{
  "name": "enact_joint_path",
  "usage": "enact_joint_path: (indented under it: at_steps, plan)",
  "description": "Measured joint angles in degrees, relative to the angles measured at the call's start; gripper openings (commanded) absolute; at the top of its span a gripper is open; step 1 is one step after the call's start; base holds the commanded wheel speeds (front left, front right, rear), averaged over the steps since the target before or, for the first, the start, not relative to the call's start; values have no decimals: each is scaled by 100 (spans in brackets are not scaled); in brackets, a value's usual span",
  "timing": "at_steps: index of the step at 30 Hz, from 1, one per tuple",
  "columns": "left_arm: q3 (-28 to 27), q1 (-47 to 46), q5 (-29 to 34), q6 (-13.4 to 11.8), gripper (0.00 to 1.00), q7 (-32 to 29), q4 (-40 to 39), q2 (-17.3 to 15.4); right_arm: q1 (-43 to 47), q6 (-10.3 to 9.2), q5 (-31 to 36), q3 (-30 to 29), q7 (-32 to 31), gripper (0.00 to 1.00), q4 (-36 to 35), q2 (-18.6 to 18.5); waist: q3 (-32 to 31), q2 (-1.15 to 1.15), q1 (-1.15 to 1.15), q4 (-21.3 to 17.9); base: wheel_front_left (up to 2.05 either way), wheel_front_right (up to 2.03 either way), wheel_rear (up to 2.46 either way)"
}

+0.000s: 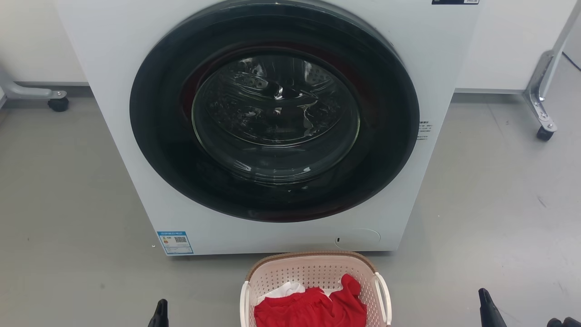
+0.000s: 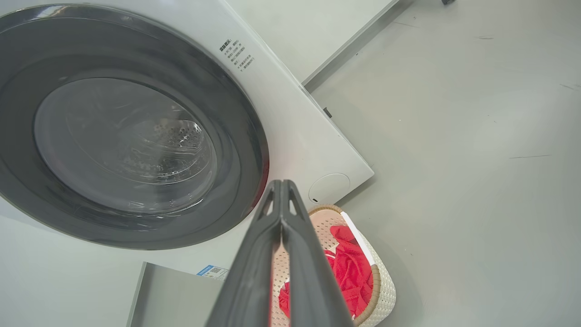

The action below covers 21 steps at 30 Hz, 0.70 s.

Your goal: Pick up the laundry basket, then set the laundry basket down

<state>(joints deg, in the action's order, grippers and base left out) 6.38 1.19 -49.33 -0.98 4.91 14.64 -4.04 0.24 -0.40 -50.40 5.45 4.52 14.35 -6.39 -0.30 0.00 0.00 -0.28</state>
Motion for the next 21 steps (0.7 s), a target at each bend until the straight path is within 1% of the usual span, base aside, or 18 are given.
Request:
enact_joint_path:
  at_steps: [6, 7, 14, 21]
  plan:
    - [-121, -46, -458, 57, 0, -137, 16, 11, -63, 78, -446, -149, -124, 0, 25, 53, 4, 0, 0, 3, 0, 0, 0]
    - [-169, -88, -571, 107, 0, -179, 20, 18, -95, 94, -576, -190, -155, 0, 27, 69, 5, 0, 0, 4, 0, 0, 0]
    - [-309, -136, -1143, 209, 0, -318, 32, 43, -129, 197, -1116, -357, -303, 0, 52, 107, 9, 0, 0, 7, 0, 0, 0]
    - [-435, -221, -1575, 307, 0, -438, 49, 52, -210, 271, -1555, -498, -411, 0, 65, 156, 13, 0, 0, 10, 0, 0, 0]
